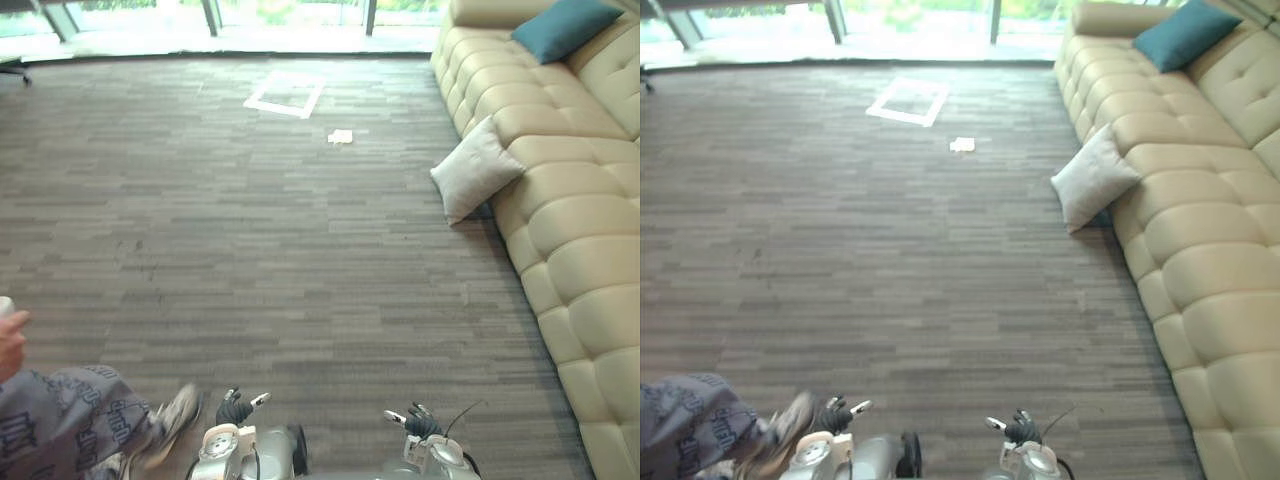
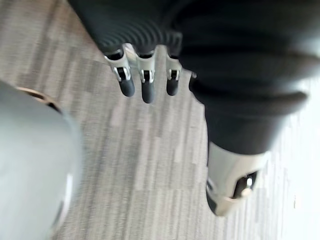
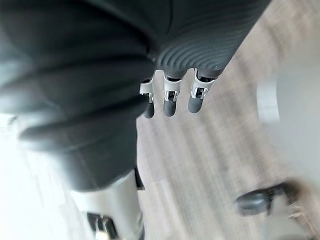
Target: Pick up cushions and gather them together orderly.
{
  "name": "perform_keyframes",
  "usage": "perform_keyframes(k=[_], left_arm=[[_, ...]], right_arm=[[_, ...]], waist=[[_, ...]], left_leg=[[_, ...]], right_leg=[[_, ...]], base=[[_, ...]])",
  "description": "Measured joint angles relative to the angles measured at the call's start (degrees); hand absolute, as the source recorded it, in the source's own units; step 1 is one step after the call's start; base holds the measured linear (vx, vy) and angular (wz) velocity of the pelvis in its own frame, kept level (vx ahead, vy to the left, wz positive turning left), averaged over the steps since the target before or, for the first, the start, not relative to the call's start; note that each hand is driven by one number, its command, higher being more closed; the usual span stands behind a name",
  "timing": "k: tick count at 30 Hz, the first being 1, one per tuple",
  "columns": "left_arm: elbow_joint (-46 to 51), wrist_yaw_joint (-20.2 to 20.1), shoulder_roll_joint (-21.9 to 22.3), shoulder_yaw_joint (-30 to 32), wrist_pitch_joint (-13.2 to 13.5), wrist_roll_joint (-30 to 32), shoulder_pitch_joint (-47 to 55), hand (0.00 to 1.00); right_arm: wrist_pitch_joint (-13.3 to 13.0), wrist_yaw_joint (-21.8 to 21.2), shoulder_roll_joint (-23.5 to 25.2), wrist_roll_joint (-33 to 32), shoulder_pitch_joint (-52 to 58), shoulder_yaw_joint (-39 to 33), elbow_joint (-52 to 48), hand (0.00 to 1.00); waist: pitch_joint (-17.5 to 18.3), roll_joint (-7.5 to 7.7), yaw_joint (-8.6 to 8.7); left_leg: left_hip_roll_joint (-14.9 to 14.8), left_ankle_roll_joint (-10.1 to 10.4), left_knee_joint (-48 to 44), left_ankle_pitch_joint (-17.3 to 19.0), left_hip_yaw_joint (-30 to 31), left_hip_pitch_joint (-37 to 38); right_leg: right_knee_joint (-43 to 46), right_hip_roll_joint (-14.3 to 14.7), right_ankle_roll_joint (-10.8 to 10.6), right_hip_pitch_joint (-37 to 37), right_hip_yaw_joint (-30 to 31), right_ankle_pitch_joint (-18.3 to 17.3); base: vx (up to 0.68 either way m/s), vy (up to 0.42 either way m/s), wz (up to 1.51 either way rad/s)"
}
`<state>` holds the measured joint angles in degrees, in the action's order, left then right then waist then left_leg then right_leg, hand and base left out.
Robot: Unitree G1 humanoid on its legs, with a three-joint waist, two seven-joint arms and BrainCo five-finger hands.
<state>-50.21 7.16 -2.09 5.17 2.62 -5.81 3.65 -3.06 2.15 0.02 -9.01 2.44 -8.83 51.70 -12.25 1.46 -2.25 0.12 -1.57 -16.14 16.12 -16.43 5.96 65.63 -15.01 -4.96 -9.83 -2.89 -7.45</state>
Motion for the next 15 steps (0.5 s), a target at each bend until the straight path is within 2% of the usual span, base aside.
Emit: perform_keyframes(k=[2, 3, 4, 5, 6, 7, 8, 9, 10, 11, 12, 13, 14, 15], left_arm=[[-0.12, 0.23, 0.34, -0.14, -0.3, -0.52, 0.22, 0.0], [-0.4, 0.22, 0.57, -0.2, -0.43, -0.53, 0.12, 0.0], [-1.43, 0.21, 0.67, -0.69, -0.49, -0.52, -0.04, 0.0], [-2.08, 0.18, 0.66, -0.97, -0.53, -0.51, -0.19, 0.0], [-2.63, 0.14, 0.42, -1.98, -0.49, -0.45, -0.53, 0.0], [-2.85, 0.14, 0.12, -2.15, -0.46, -0.41, -0.55, 0.0], [-3.89, 0.07, 0.37, -1.61, -0.47, -0.34, -0.63, 0.0], [-4.52, 0.01, 1.34, -0.91, -0.53, -0.22, -1.01, 0.0], [-4.52, -0.32, 2.72, 0.16, -0.42, 0.15, -0.82, 0.0], [-4.5, -0.37, 3.47, 1.06, -0.36, 0.26, -0.83, 0.0], [-4.36, -0.5, 3.62, 1.98, -0.37, 0.3, -1.01, 0.0], [-4.02, -0.79, 4.19, 2.86, -0.35, 0.26, -1.02, 0.0], [-3.76, -0.96, 4.12, 2.89, -0.24, 0.23, -0.96, 0.0], [-2.63, -1.25, 4.05, 3.42, -0.16, 0.26, -0.88, 0.0]], right_arm=[[-0.53, 0.0, -0.01, 0.03, 0.12, -0.21, -2.29, 0.0], [-0.58, -0.04, -0.12, 0.02, -0.04, -0.7, -3.06, 0.0], [-0.86, -0.02, -0.43, 0.03, -0.41, -1.28, -3.03, 0.0], [-0.92, 0.0, -0.49, 0.01, -0.31, -1.71, -2.94, 0.0], [-0.94, 0.06, -0.58, 0.0, -0.1, -2.23, -2.08, 0.0], [-0.87, 0.09, -0.85, 0.04, 0.13, -2.41, -0.29, 0.0], [-0.82, 0.03, -1.41, -0.37, 0.11, -3.24, 0.85, 0.0], [-0.83, 0.0, -2.45, -0.06, -0.57, -3.57, 0.87, 0.0], [-0.81, 0.03, -2.65, 0.0, -1.26, -4.59, 0.83, 0.0], [-0.8, 0.02, -2.64, 0.11, -1.31, -4.72, 0.36, 0.0], [-0.78, -0.01, -2.96, 0.18, -1.32, -4.56, 0.03, 0.0], [-0.4, 0.06, -3.43, 0.09, -1.31, -4.29, -0.5, 0.0], [-0.34, 0.14, -3.41, 0.04, -1.35, -4.27, -0.5, 0.0], [-0.31, 0.15, -2.91, 0.02, -1.3, -4.17, -0.54, 0.0]], waist=[[0.0, -0.18, 0.95], [-0.16, -0.22, 1.58], [-0.25, -0.54, 2.41], [-0.21, -0.54, 2.87], [-0.27, 0.12, 3.06], [-0.28, 1.05, 3.32], [-0.19, 0.74, 3.81], [-0.27, -1.2, 3.57], [-0.54, -2.62, 3.5], [-0.4, -3.54, 3.83], [-0.73, -4.3, 3.96], [-1.23, -5.35, 3.62], [-1.41, -6.04, 3.38], [-1.79, -6.05, 2.97]], left_leg=[[-0.58, 0.73, 4.8, 1.15, 0.11, 6.3], [-1.18, 0.87, 6.27, 1.82, 0.44, 8.75], [-2.1, 0.75, 7.83, 1.97, 0.63, 10.97], [-2.61, 0.75, 8.68, 1.95, 0.99, 12.36], [-2.48, 0.74, 9.92, 1.94, 2.71, 14.53], [-1.6, 0.74, 10.56, 1.95, 4.52, 16.52], [-2.08, 1.19, 10.47, 1.65, 6.65, 18.68], [-3.52, 2.46, 9.19, 0.85, 6.84, 18.98], [-4.65, 6.15, 4.31, -1.63, 8.06, 18.31], [-5.5, 8.24, -4.13, -4.3, 9.36, 15.43], [-6.66, 10.47, -12.18, -7.62, 9.66, 12.47], [-9.28, 14.28, -27.96, -16.66, 11.03, 5.45], [-11.28, 14.17, -35.69, -15.13, 9.59, 2.45], [-13.43, 12.44, -43.31, -11.73, 7.06, -1.36]], right_leg=[[-3.2, 0.16, 0.2, -7.7, -7.39, -4.22], [-8.12, 0.45, 0.92, -10.63, -10.82, -5.38], [-17.55, 1.8, 1.5, -12.48, -13.76, -5.24], [-26.4, 2.69, 1.98, -12.84, -15.48, -3.67], [-39.14, 4.22, 1.91, -12.96, -15.63, 0.79], [-46.2, 4.77, 2.25, -12.81, -14.52, 6.04], [-44.2, 5.61, 7.71, -12.46, -12.68, 12.47], [-40.61, 6.16, 7.99, -12.93, -12.91, 9.35], [-35.67, 6.26, 8.99, -13.12, -13.32, 4.88], [-33.2, 6.77, 9.24, -12.27, -13.58, 1.08], [-32.96, 7.52, 9.4, -10.52, -13.68, -0.73], [-34.92, 9.7, 9.92, -6.4, -12.78, -2.57], [-36.46, 11.37, 10.31, -3.68, -12.05, -3.25], [-39.04, 13.25, 10.75, 0.79, -10.43, -4.02]], base=[[0.54, 0.037, -0.01], [0.57, -0.036, 0.22], [0.48, -0.062, 0.33], [0.61, -0.129, 0.52], [0.67, -0.198, 0.6], [0.86, -0.27, 0.64], [0.74, -0.242, 0.31], [0.84, -0.268, 0.07], [0.67, -0.228, -0.16], [0.67, -0.239, -0.1], [0.68, -0.2, -0.27], [0.68, -0.157, -0.47], [0.8, -0.141, -0.81], [0.64, -0.072, -0.88]])
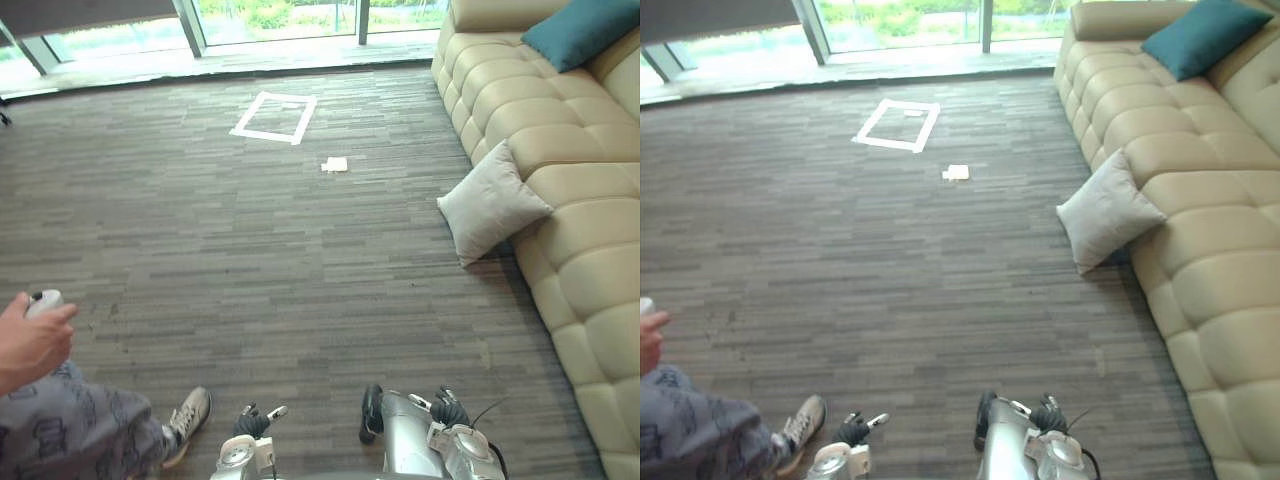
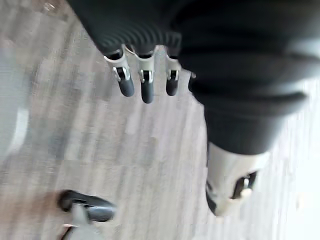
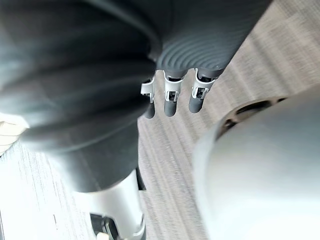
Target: Pick up cushions and gather them together orderly.
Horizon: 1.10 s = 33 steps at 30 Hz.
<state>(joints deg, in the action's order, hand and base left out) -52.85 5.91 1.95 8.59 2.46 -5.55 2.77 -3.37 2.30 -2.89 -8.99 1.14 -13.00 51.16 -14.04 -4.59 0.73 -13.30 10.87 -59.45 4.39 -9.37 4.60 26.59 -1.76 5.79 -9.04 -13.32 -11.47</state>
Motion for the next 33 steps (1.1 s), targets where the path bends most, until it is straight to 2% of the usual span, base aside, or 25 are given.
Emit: perform_keyframes(k=[1, 3, 4, 5, 6, 7, 8, 9, 10, 11, 12, 13, 14, 16, 18, 19, 20, 21, 24, 26, 27, 28, 30, 31, 33], left_arm=[[0.76, 0.0, -0.12, 0.5, 0.05, 0.06, 0.18, 0.0], [2.06, -0.08, -0.42, 0.5, 0.56, 0.03, 0.2, 0.0], [2.96, -0.09, -0.65, 0.59, 0.84, -0.04, 0.25, 0.0], [3.34, -0.08, -0.64, 0.62, 0.96, -0.09, 0.27, 0.0], [3.51, -0.08, -0.66, 0.59, 1.0, -0.14, 0.28, 0.0], [3.71, -0.06, -0.62, 0.56, 1.05, -0.15, 0.39, 0.0], [3.7, 0.01, -0.57, 0.56, 1.04, -0.18, 0.43, 0.0], [3.71, 0.02, -0.66, 0.53, 1.03, -0.17, 0.43, 0.0], [3.67, 0.09, -0.97, 0.45, 1.02, -0.16, 0.5, 0.0], [3.7, 0.11, -1.67, 0.42, 1.01, -0.13, 0.59, 0.0], [3.7, 0.16, -2.8, 0.27, 0.92, -0.04, 0.59, 0.0], [3.73, 0.14, -3.22, -0.15, 0.89, -0.04, 0.55, 0.0], [3.61, 0.15, -3.67, -0.98, 0.83, -0.01, 0.41, 0.0], [2.75, 0.31, -4.05, -2.46, 0.68, 0.07, -0.09, 0.0], [2.43, 0.45, -3.77, -3.76, 0.16, 0.05, -0.07, 0.0], [2.46, 0.47, -3.51, -4.21, -0.01, 0.05, -0.09, 0.0], [2.42, 0.47, -3.43, -4.57, -0.17, 0.06, -0.05, 0.0], [2.28, 0.45, -3.46, -4.84, -0.21, 0.07, 0.05, 0.0], [0.41, 0.31, -2.93, -5.33, -0.37, 1.05, -0.55, 0.0], [-0.02, 0.08, -2.96, -5.67, -0.34, 1.21, -0.53, 0.0], [-0.13, 0.0, -3.33, -5.64, -0.26, 1.83, -0.36, 0.0], [-1.42, -0.07, -2.51, -5.35, -0.41, 2.12, -1.36, 0.0], [-1.54, -0.62, -0.88, -5.13, -0.3, 3.36, -1.45, 0.0], [-1.63, -0.78, -0.62, -5.11, -0.27, 3.64, -1.45, 0.0], [-1.62, -1.17, 0.14, -5.01, -0.37, 4.3, -1.92, 0.0]], right_arm=[[0.09, 0.03, 0.87, -0.01, 0.09, 0.25, -0.02, 0.0], [0.35, -0.06, 1.35, 0.0, 0.23, 1.86, 0.63, 0.0], [0.77, 0.02, 1.73, 0.0, -0.46, 1.97, 2.08, 0.0], [0.86, 0.04, 1.86, 0.02, -0.72, 1.97, 2.06, 0.0], [1.0, 0.04, 1.95, 0.06, -0.6, 1.96, 2.14, 0.0], [1.07, 0.04, 1.96, 0.1, -0.46, 2.09, 2.31, 0.0], [1.07, 0.04, 1.69, 0.16, -0.34, 2.63, 2.77, 0.0], [1.04, 0.09, 1.54, 0.21, -0.32, 3.08, 3.21, 0.0], [1.18, 0.09, 1.68, 0.27, -0.09, 3.63, 4.07, 0.0], [1.18, 0.08, 1.96, 0.29, 0.22, 3.74, 4.43, 0.0], [1.15, 0.03, 3.25, 0.33, 0.93, 3.9, 4.12, 0.0], [1.13, 0.02, 3.75, 0.39, 1.38, 4.21, 3.59, 0.0], [1.08, 0.02, 3.98, 0.39, 1.25, 4.19, 3.4, 0.0], [1.03, -0.06, 4.24, 0.39, 1.35, 4.28, 1.74, 0.0], [0.57, -0.08, 4.19, 0.38, 1.73, 4.37, -0.79, 0.0], [0.36, -0.11, 4.24, 0.37, 2.1, 4.37, -1.73, 0.0], [0.34, -0.13, 4.38, 0.37, 2.23, 4.33, -2.92, 0.0], [0.24, -0.15, 4.44, 0.36, 2.19, 4.31, -3.0, 0.0], [-0.15, -0.17, 4.16, 0.39, 1.36, 3.69, -2.81, 0.0], [-0.11, -0.19, 4.15, 0.39, 0.96, 3.42, -2.44, 0.0], [-0.12, -0.34, 4.15, 0.45, 1.23, 3.39, -1.97, 0.0], [-0.1, -0.69, 2.76, 0.74, -0.19, 2.92, -1.55, 0.0], [-0.11, -0.98, 2.42, 1.89, -0.16, 1.08, -1.4, 0.0], [-0.11, -0.99, 2.4, 1.87, -0.13, 0.63, -1.39, 0.0], [0.17, -1.02, 2.33, 1.94, 0.28, -0.25, -1.76, 0.0]], waist=[[-0.28, 0.74, -0.46], [-0.01, 2.22, -0.81], [0.01, 2.62, -1.41], [0.0, 2.6, -1.62], [0.0, 2.64, -1.81], [0.1, 2.48, -2.25], [0.39, 2.01, -2.76], [0.5, 1.9, -3.13], [1.44, 2.74, -3.88], [2.05, 3.82, -4.17], [3.2, 6.11, -4.04], [3.45, 6.75, -3.99], [3.29, 7.26, -3.97], [2.72, 7.56, -3.76], [1.88, 6.69, -3.28], [1.6, 5.88, -3.22], [1.56, 5.9, -2.85], [1.5, 5.95, -2.75], [1.42, 6.02, -1.15], [1.42, 6.09, -0.9], [1.27, 7.28, -0.92], [0.67, 4.95, -1.06], [0.69, 3.74, -0.72], [0.72, 3.52, -0.59], [0.6, 2.98, 0.05]], left_leg=[[-0.61, -2.39, -2.28, 3.8, -2.13, -3.56], [-0.48, -4.29, 2.01, 7.72, -6.1, -9.16], [0.42, -6.03, 10.24, 9.52, -8.38, -13.39], [1.34, -6.26, 17.16, 9.55, -8.72, -15.07], [3.21, -5.54, 26.88, 8.71, -7.91, -15.94], [5.41, -4.28, 39.53, 5.71, -4.42, -16.59], [6.14, -2.86, 46.7, 2.9, -0.66, -18.0], [6.16, -2.93, 47.57, -0.06, 0.94, -18.98], [7.06, -4.94, 46.63, -5.45, 0.98, -18.21], [7.98, -6.3, 46.09, -6.12, 0.43, -18.05], [9.34, -8.5, 43.49, -3.9, -1.05, -18.39], [9.91, -9.62, 41.2, -1.49, -1.91, -18.24], [10.78, -10.2, 40.22, 1.18, -2.74, -16.15], [12.12, -11.31, 40.47, 4.7, -4.29, -10.92], [12.38, -11.88, 42.24, 7.6, -4.8, -3.98], [12.32, -11.88, 44.55, 8.54, -5.09, -0.4], [12.22, -11.64, 46.39, 9.16, -5.23, 2.15], [12.07, -11.49, 47.41, 9.39, -5.36, 3.57], [10.93, -11.38, 52.95, 9.46, -6.18, 9.93], [10.71, -10.57, 54.84, 9.91, -7.07, 12.27], [11.87, -7.88, 55.18, 11.19, -7.32, 14.28], [10.37, -6.92, 55.02, 11.62, -7.71, 16.13], [9.34, -4.4, 50.25, 10.12, -7.45, 15.61], [8.88, -4.24, 48.48, 10.04, -7.43, 15.21], [5.28, -0.25, 29.4, 6.95, -5.69, 9.1]], right_leg=[[-3.32, 0.72, 0.02, 4.92, 1.55, -0.52], [-9.14, 0.75, -0.49, 10.03, 4.13, -0.45], [-12.83, 0.52, -1.19, 13.34, 6.44, -0.09], [-14.82, 0.31, -1.93, 15.19, 7.54, 0.08], [-16.7, -0.32, -2.78, 16.71, 8.68, -0.11], [-18.69, -0.81, -3.75, 18.73, 10.34, -0.73], [-20.67, -0.73, -4.91, 20.7, 11.76, -1.59], [-21.59, -0.88, -5.79, 22.1, 12.63, -2.35], [-22.17, -2.15, -7.15, 24.0, 13.87, -3.43], [-21.99, -3.29, -7.45, 24.32, 13.87, -3.6], [-18.81, -5.52, -8.12, 23.2, 13.45, -3.17], [-14.35, -6.54, -8.84, 21.69, 13.61, -2.78], [-4.62, -7.54, -9.89, 18.68, 14.13, -2.58], [19.52, -10.17, -14.19, 8.99, 14.74, 0.74], [31.73, -11.4, -13.23, 3.06, 11.49, 0.08], [33.34, -11.78, -12.17, 0.18, 8.57, -0.64], [32.6, -12.21, -11.62, -2.34, 5.33, -1.42], [31.05, -12.51, -11.36, -3.83, 2.75, -1.95], [13.38, -12.33, -8.93, -7.48, -9.05, -2.0], [1.11, -10.6, -7.73, -8.14, -11.69, 3.12], [-6.97, -9.02, -2.0, -7.53, -10.69, 13.37], [-3.71, -7.41, 0.42, -7.6, -10.43, 12.32], [-1.35, -6.91, 0.69, -7.38, -9.99, 7.19], [-0.92, -6.75, 0.8, -7.18, -9.87, 6.17], [-0.71, -4.86, 0.69, -3.69, -8.93, 2.8]], base=[[0.6, -0.062, -0.85], [0.51, 0.001, -0.74], [0.6, 0.072, -0.8], [0.52, 0.097, -0.8], [0.52, 0.158, -0.71], [0.53, 0.234, -0.82], [0.66, 0.353, -0.78], [0.59, 0.355, -0.75], [0.5, 0.298, -0.53], [0.53, 0.247, -0.44], [0.65, 0.267, -0.26], [0.73, 0.301, -0.26], [0.67, 0.3, -0.25], [0.49, 0.225, -0.21], [0.48, 0.173, -0.22], [0.4, 0.11, -0.22], [0.37, 0.059, -0.12], [0.38, 0.009, 0.0], [0.44, -0.042, 0.13], [0.51, -0.108, 0.0], [0.54, -0.138, -0.4], [0.61, -0.16, -0.49], [0.5, -0.195, -0.42], [0.43, -0.242, -0.31], [0.37, -0.175, -0.36]])
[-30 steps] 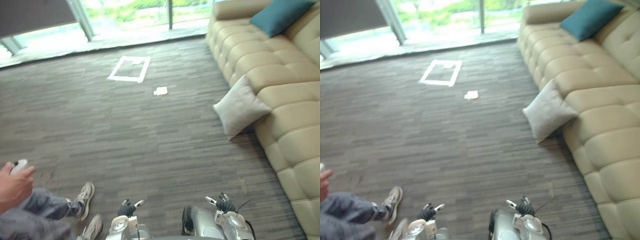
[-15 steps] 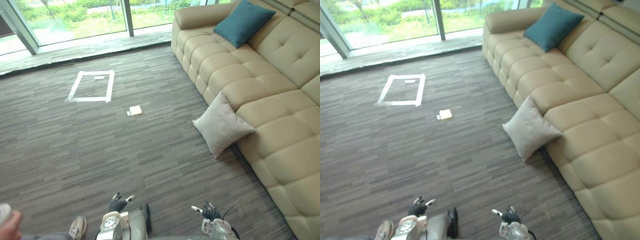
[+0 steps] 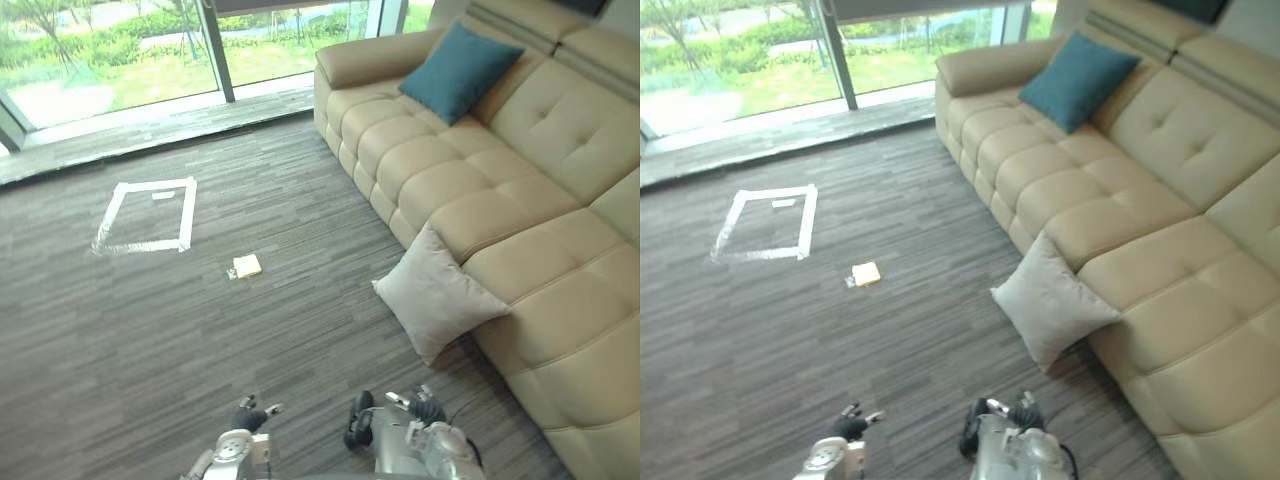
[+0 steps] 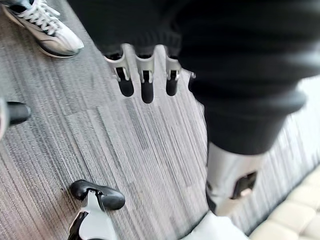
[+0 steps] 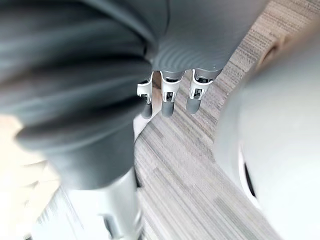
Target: Pick up cushions and gather them together orderly.
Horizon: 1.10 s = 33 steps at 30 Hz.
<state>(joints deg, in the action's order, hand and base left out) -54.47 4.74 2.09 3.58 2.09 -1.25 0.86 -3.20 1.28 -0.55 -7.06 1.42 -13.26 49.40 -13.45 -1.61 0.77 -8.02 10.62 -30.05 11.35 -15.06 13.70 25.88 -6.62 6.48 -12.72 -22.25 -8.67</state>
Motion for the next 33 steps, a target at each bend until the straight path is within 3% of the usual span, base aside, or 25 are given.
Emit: perform_keyframes(k=[1, 2, 4, 6, 7, 8, 9, 10, 11, 12, 13, 14, 15, 16, 18, 20, 23, 24, 25, 26, 27, 29, 31, 33], left_arm=[[0.72, -0.02, 0.64, 0.45, 0.04, -0.02, -0.01, 0.0], [1.27, -0.23, 0.84, 0.81, 0.1, -0.03, -0.01, 0.0], [2.06, -0.2, 0.83, 1.01, 0.11, -0.04, 0.15, 0.0], [3.37, -0.1, 0.84, 0.96, 0.27, -0.11, 0.08, 0.0], [4.07, 0.13, 0.9, 1.51, 0.73, -0.1, 0.46, 0.0], [3.14, 0.06, 1.11, 1.19, 0.89, -0.12, 0.69, 0.0], [2.06, 0.31, 0.24, 1.08, 0.98, -0.08, 0.1, 0.0], [1.53, 0.32, -0.37, 0.94, 1.26, -0.08, 0.09, 0.0], [1.55, 0.33, -0.37, 1.01, 1.07, -0.08, -0.88, 0.0], [1.84, 0.42, -0.59, 1.01, 0.94, -0.12, -0.66, 0.0], [2.15, 0.41, -1.19, 0.95, 1.26, -0.08, -0.42, 0.0], [1.89, 0.42, -1.42, 0.84, 0.95, -0.09, 0.0, 0.0], [1.27, 0.45, -1.45, 0.31, 0.81, -0.11, 0.41, 0.0], [0.89, 0.48, -1.56, -0.19, 0.86, -0.11, 0.41, 0.0], [-0.14, 0.47, -1.92, -0.63, 0.88, -0.11, 0.35, 0.0], [-0.46, 0.53, -2.11, -0.66, 0.87, -0.13, 0.28, 0.0], [-2.55, 0.55, -3.33, -1.33, 0.83, -0.52, -0.58, 0.0], [-3.03, 0.53, -3.77, -1.36, 0.81, -0.5, -0.57, 0.0], [-4.31, 0.52, -3.42, -1.02, 0.78, -0.35, -1.23, 0.0], [-4.69, 0.27, -2.61, -0.47, 0.87, 0.05, -1.18, 0.0], [-4.72, 0.22, -1.99, -0.27, 0.87, 0.07, -1.17, 0.0], [-4.39, 0.03, -1.17, -0.02, 0.94, 0.07, -1.3, 0.0], [-2.77, -0.05, -0.3, 0.61, 1.0, 0.04, -1.18, 0.0], [-1.91, -0.11, 0.69, 1.64, 0.99, 0.01, -1.14, 0.0]], right_arm=[[0.24, 0.0, -0.02, -0.01, 0.82, 0.26, -0.84, 0.0], [0.35, 0.03, 0.21, -0.03, 1.08, 0.62, -1.01, 0.0], [0.4, 0.02, 0.71, -0.05, 1.16, 1.08, -0.98, 0.0], [0.7, 0.05, 0.67, -0.09, 1.55, 1.17, -0.06, 0.0], [0.83, 0.14, 0.08, -0.12, 1.95, 2.9, 0.83, 0.0], [0.6, 0.15, -0.43, -0.11, 2.21, 3.66, 1.04, 0.0], [0.77, 0.14, 0.21, -0.11, 2.71, 4.29, 1.34, 0.0], [0.75, 0.06, 0.56, -0.1, 3.23, 4.47, 1.22, 0.0], [0.53, -0.16, 1.39, -0.08, 3.86, 4.55, 0.79, 0.0], [0.44, -0.17, 2.11, -0.11, 3.89, 4.53, 0.73, 0.0], [0.78, -0.15, 2.96, -0.19, 3.05, 4.93, 0.74, 0.0], [0.72, -0.23, 3.24, -0.19, 3.03, 5.59, -0.5, 0.0], [0.22, -0.23, 3.34, -0.19, 3.0, 5.77, -1.25, 0.0], [0.18, -0.19, 3.27, -0.19, 2.84, 5.73, -1.11, 0.0], [0.31, -0.14, 3.05, -0.03, 2.13, 5.61, 0.14, 0.0], [0.26, -0.14, 2.97, 0.01, 1.78, 5.44, 0.88, 0.0], [0.31, -0.15, 2.21, 0.11, -0.16, 4.79, 3.08, 0.0], [0.31, -0.14, 2.18, 0.12, -0.38, 4.39, 3.8, 0.0], [0.25, -0.11, 0.75, 0.07, -0.83, 3.41, 4.5, 0.0], [0.18, -0.14, 0.13, 0.08, -1.04, 2.17, 5.43, 0.0], [0.22, -0.07, -0.08, 0.07, -1.14, 1.51, 5.59, 0.0], [0.36, 0.13, -1.01, 0.09, -0.09, -0.78, 5.6, 0.0], [0.46, 0.39, -1.49, -0.16, 2.48, -1.36, 5.49, 0.0], [0.54, 0.89, -1.57, -0.37, 3.3, -1.37, 5.41, 0.0]], waist=[[-0.23, -0.36, -0.59], [-0.05, -0.76, -0.77], [-0.47, 0.19, -0.77], [-0.34, 1.2, -1.2], [0.74, 0.63, -3.16], [2.04, -0.79, -3.34], [2.85, 2.16, -2.98], [3.36, 3.18, -2.6], [3.87, 3.72, -3.38], [3.69, 4.5, -4.2], [3.2, 4.91, -5.59], [3.13, 4.6, -4.72], [3.1, 4.33, -3.28], [2.91, 3.94, -3.2], [3.18, 3.77, -2.97], [3.2, 3.75, -2.89], [2.99, 3.35, -1.87], [3.27, 3.86, -1.52], [3.04, 2.21, -1.43], [3.18, 0.91, -1.68], [3.04, 0.65, -1.61], [2.67, 0.25, -1.21], [2.26, 0.67, -1.61], [2.26, 0.6, -2.05]], left_leg=[[-3.06, 2.32, -14.47, -4.31, 1.76, -5.46], [-4.78, 1.79, -21.85, -3.07, 1.04, -8.75], [-5.35, -0.91, -24.52, -0.09, 0.73, -12.83], [-4.07, -4.13, -14.47, 3.15, -0.18, -17.72], [2.67, -4.93, 14.1, -0.54, 13.98, -19.73], [1.76, -4.14, 16.66, -8.52, 14.15, -19.4], [3.75, -5.13, 15.65, -8.49, 12.71, -19.01], [4.26, -6.23, 15.29, -6.73, 12.54, -18.66], [4.61, -6.46, 14.07, -3.07, 11.05, -18.52], [4.4, -6.88, 14.23, -1.66, 8.11, -17.55], [4.3, -7.24, 15.21, -0.29, 2.49, -14.04], [4.25, -7.82, 14.7, 0.5, 0.35, -12.93], [4.13, -8.9, 15.19, 1.27, -2.67, -10.03], [4.13, -9.03, 15.54, 1.35, -3.69, -9.07], [3.51, -9.09, 18.82, 1.38, -6.52, -5.2], [3.11, -8.94, 19.88, 1.28, -6.69, -4.4], [1.42, -8.16, 21.13, 0.83, -6.49, -4.73], [1.93, -7.87, 21.16, 0.77, -6.14, -4.51], [1.1, -6.56, 21.79, 0.46, -5.47, -3.28], [0.66, -5.18, 21.92, -0.89, -5.2, -2.27], [0.61, -4.8, 21.61, -1.25, -5.03, -1.83], [-1.16, -3.58, 12.39, -2.03, -3.95, -3.91], [-5.09, -1.42, -4.6, -2.85, -1.68, -9.79], [-6.55, -1.47, -9.78, -1.55, -1.76, -12.14]], right_leg=[[-1.67, 2.16, 0.37, 3.31, 1.39, -0.98], [-2.81, 3.64, 0.77, 5.73, 3.14, -1.84], [-4.85, 4.45, 0.9, 8.81, 4.86, -2.56], [-9.08, 5.29, -0.58, 12.85, 9.41, -2.28], [-9.41, 5.82, -4.63, 14.92, 21.34, -4.54], [-7.15, 6.73, -7.09, 14.8, 23.29, -6.27], [-6.52, 4.43, -8.29, 14.46, 23.67, -6.76], [-7.32, 3.33, -8.89, 14.49, 23.8, -6.43], [-6.58, 2.8, -9.91, 14.15, 25.13, -7.1], [-5.08, 2.59, -10.77, 13.29, 26.98, -7.63], [3.62, 2.04, -11.95, 9.53, 29.8, -7.7], [9.88, 1.27, -13.96, 6.69, 27.75, -6.55], [15.51, -0.54, -14.31, 3.8, 24.06, -5.47], [16.87, -1.51, -14.06, 3.31, 22.0, -5.41], [16.12, -5.69, -11.63, 2.7, 10.09, -5.6], [13.44, -5.93, -11.74, 2.42, 7.26, -5.69], [-0.29, -2.85, -9.73, 0.21, 6.11, -3.15], [-5.69, -2.31, -8.29, 0.3, 7.14, 1.59], [-6.26, -0.39, -5.68, 1.95, 7.61, 3.81], [-6.23, 0.34, -5.44, 2.27, 8.62, 2.6], [-6.13, 0.37, -5.38, 2.63, 8.74, 2.0], [-6.58, 0.62, -4.96, 5.69, 8.65, 0.41], [-8.22, 1.26, -4.63, 10.3, 8.0, -1.27], [-8.2, 1.66, -4.53, 12.29, 8.35, -2.32]], base=[[0.39, -0.083, -0.74], [0.45, -0.065, -0.93], [0.36, -0.046, -0.67], [0.56, 0.114, -1.85], [0.9, 0.439, -3.17], [0.93, 0.513, -2.94], [0.4, 0.301, -0.83], [0.32, 0.316, -0.61], [0.18, 0.238, -0.72], [0.24, 0.322, -1.68], [0.13, 0.183, -1.75], [0.18, 0.268, -1.85], [0.12, 0.172, -0.89], [0.18, 0.219, -0.82], [0.17, 0.143, -0.6], [0.18, -0.002, -0.2], [0.25, -0.165, -0.18], [0.24, -0.211, -0.27], [0.24, -0.192, -0.49], [0.25, -0.191, -0.5], [0.23, -0.191, -0.33], [0.22, -0.221, 0.03], [0.15, -0.142, 0.13], [0.1, -0.044, -0.17]])
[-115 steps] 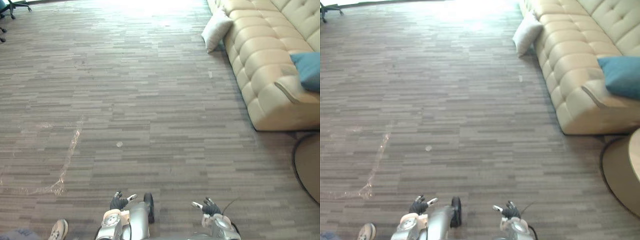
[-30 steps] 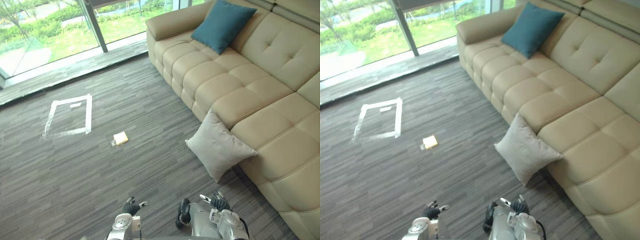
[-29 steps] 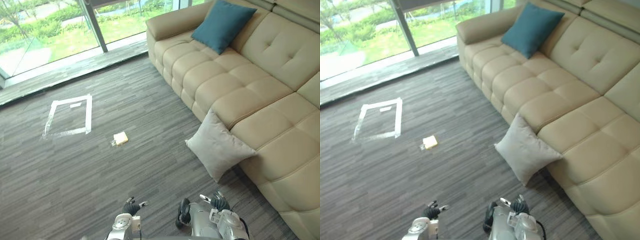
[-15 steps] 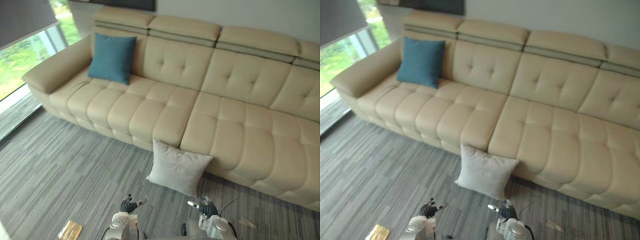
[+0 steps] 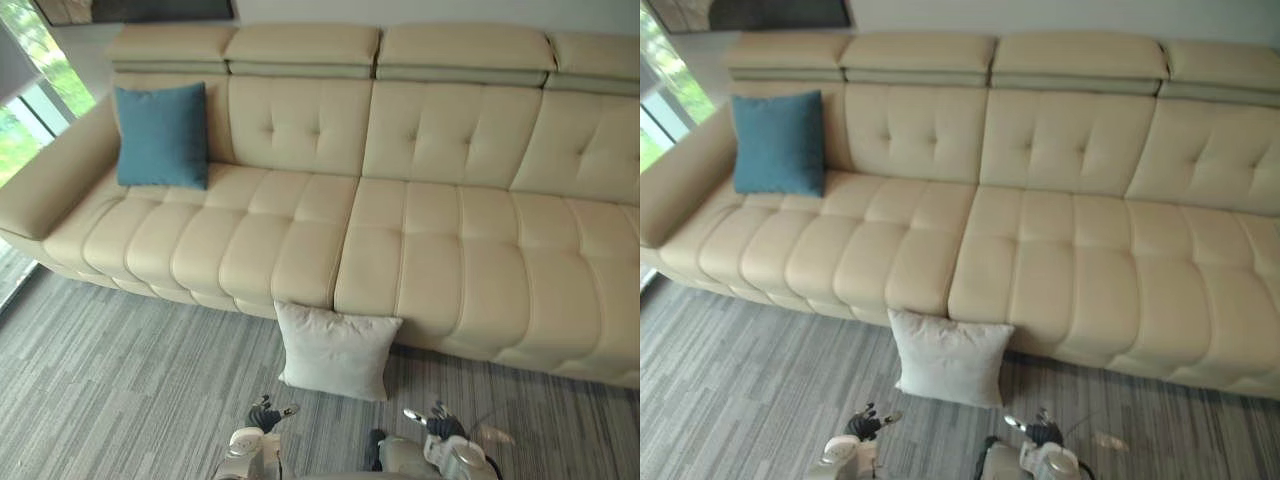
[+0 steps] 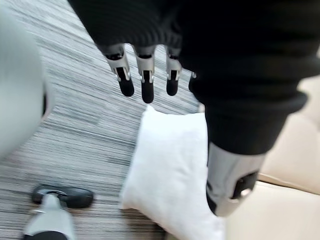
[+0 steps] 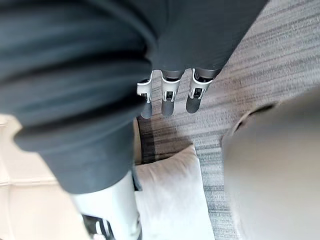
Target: Pick up cushions and gather them together orderly.
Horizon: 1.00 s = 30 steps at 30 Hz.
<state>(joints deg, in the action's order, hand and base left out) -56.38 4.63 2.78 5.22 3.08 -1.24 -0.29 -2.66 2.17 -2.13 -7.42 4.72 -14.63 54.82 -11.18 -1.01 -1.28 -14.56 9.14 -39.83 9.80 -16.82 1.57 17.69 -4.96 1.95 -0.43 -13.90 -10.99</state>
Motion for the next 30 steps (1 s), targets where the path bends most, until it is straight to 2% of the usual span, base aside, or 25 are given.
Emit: perform_keyframes(k=[1, 2, 4, 5, 6, 8, 11, 14, 17, 18, 22, 23, 24, 30], left_arm=[[0.11, 0.01, 0.14, 0.01, 0.01, -0.03, -0.01, 0.0], [0.42, -0.14, 0.12, -0.09, -0.01, -0.02, -0.04, 0.0], [0.62, -0.09, 0.12, -0.08, -0.05, -0.03, 0.0, 0.0], [0.58, 0.01, 0.14, -0.09, -0.15, -0.03, 0.06, 0.0], [0.53, 0.18, 0.21, 0.08, -0.11, -0.03, 0.37, 0.0], [0.12, 0.37, -0.51, 0.56, -0.19, -0.01, 0.52, 0.0], [-0.36, 0.39, -1.28, 0.6, -0.2, -0.06, 0.79, 0.0], [-0.43, 0.65, -1.37, 1.31, -0.13, -1.08, 1.2, 0.0], [-0.53, 1.15, -1.13, 2.83, -0.11, -1.22, 1.65, 0.0], [-0.57, 1.43, -1.2, 3.61, -0.13, -1.24, 1.85, 0.0], [-0.6, 1.71, -1.43, 5.09, -0.11, -1.23, 2.93, 0.0], [-0.62, 1.72, -1.59, 5.22, -0.11, -1.22, 3.34, 0.0], [-1.63, 1.75, -3.12, 7.24, -0.02, -1.29, 5.51, 0.0], [-1.63, 1.77, -3.08, 7.25, -0.04, -1.29, 5.51, 0.0]], right_arm=[[0.0, 0.09, 0.03, -0.01, 0.06, 0.0, 0.0, 0.0], [0.08, 0.11, 0.42, -0.16, 0.16, -0.45, 0.0, 0.0], [0.09, 0.2, 0.71, -0.72, 0.24, -1.02, -0.01, 0.0], [0.09, 0.22, 0.55, -1.65, 0.36, -1.19, -0.04, 0.0], [0.27, 0.27, 0.36, -1.65, 0.45, -1.62, 0.25, 0.0], [0.42, 0.38, 1.45, -1.7, 0.91, -2.32, 0.08, 0.0], [0.41, 0.72, 2.51, -1.77, 1.47, -2.92, 0.08, 0.0], [0.37, 1.26, 2.69, -2.14, 2.04, -3.46, 0.15, 0.0], [0.37, 1.38, 2.45, -2.15, 2.16, -5.36, 0.28, 0.0], [0.38, 1.72, 2.08, -2.18, 2.17, -6.4, 0.64, 0.0], [0.39, 2.47, 1.98, -2.18, 2.17, -7.68, 1.44, 0.0], [0.38, 2.49, 1.96, -2.18, 2.15, -7.82, 1.72, 0.0], [0.43, 2.42, 1.8, -2.14, 1.57, -8.79, 3.53, 0.0], [0.44, 2.39, 1.81, -1.93, 1.49, -8.65, 3.52, 0.0]], waist=[[0.03, 0.09, -0.02], [0.08, 0.36, -0.05], [0.22, 0.54, -0.2], [0.47, 0.15, -0.24], [1.23, -0.3, -0.63], [1.99, 1.26, -0.62], [2.59, 2.04, -0.71], [2.94, 1.87, -0.71], [3.63, 1.07, -0.69], [3.74, 0.22, -0.69], [4.09, -0.21, -0.72], [4.12, -0.25, -0.72], [3.78, 1.14, -1.12], [3.73, 1.08, -1.12]], left_leg=[[0.09, -0.45, 0.03, 0.45, -0.05, -0.65], [0.59, -1.82, 4.3, 1.93, -0.16, -2.07], [1.78, -2.1, 11.11, 1.81, 0.51, -2.34], [3.96, -3.52, 20.91, -0.62, 3.58, -1.45], [4.66, -2.24, 25.21, -1.26, 5.0, -0.19], [6.03, -2.54, 27.8, -1.6, 3.37, 1.67], [7.4, -2.71, 30.33, -1.69, 1.94, 4.11], [8.61, -3.05, 32.1, -1.91, 2.0, 6.44], [9.14, -3.29, 33.06, -2.06, 3.14, 6.61], [9.24, -3.56, 33.52, -2.3, 3.35, 6.71], [9.32, -3.72, 35.83, -3.45, 4.21, 8.03], [9.36, -3.64, 36.81, -4.04, 4.47, 8.65], [10.94, -4.4, 40.72, -6.03, 8.0, 9.58], [10.99, -4.4, 40.91, -6.02, 7.94, 9.44]], right_leg=[[-0.09, 0.0, -0.13, 0.07, 0.19, -0.14], [-0.64, 0.0, -0.58, 0.65, 1.01, -0.44], [-0.71, -0.07, -1.09, 0.55, 1.92, -0.49], [-0.55, 0.16, -1.9, 0.3, 2.87, -0.42], [0.09, 0.53, -2.92, -0.4, 4.51, -0.88], [-2.05, -0.39, -4.18, 0.68, 5.61, -0.02], [-4.57, -1.18, -5.09, 2.81, 6.36, 0.9], [-6.6, -1.79, -5.75, 5.2, 6.31, 1.31], [-7.29, -1.91, -5.79, 5.68, 5.72, 1.34], [-7.66, -1.81, -5.77, 6.3, 5.33, 1.36], [-8.12, -1.37, -5.64, 7.14, 4.91, 1.45], [-8.25, -1.26, -5.51, 7.42, 4.87, 1.52], [-11.96, -1.71, -5.95, 8.0, 4.74, 4.17], [-12.13, -1.82, -6.03, 7.74, 4.72, 4.11]], base=[[0.09, -0.003, -0.29], [0.06, 0.025, -0.24], [0.07, 0.075, -0.27], [0.11, 0.178, -0.43], [0.12, 0.192, -0.4], [0.16, 0.208, -0.29], [0.12, 0.137, -0.17], [0.1, 0.064, 0.03], [0.06, 0.02, 0.13], [0.03, -0.001, 0.09], [-0.01, -0.031, 0.07], [-0.03, -0.033, 0.04], [0.0, 0.0, 0.0], [0.0, 0.0, 0.0]])
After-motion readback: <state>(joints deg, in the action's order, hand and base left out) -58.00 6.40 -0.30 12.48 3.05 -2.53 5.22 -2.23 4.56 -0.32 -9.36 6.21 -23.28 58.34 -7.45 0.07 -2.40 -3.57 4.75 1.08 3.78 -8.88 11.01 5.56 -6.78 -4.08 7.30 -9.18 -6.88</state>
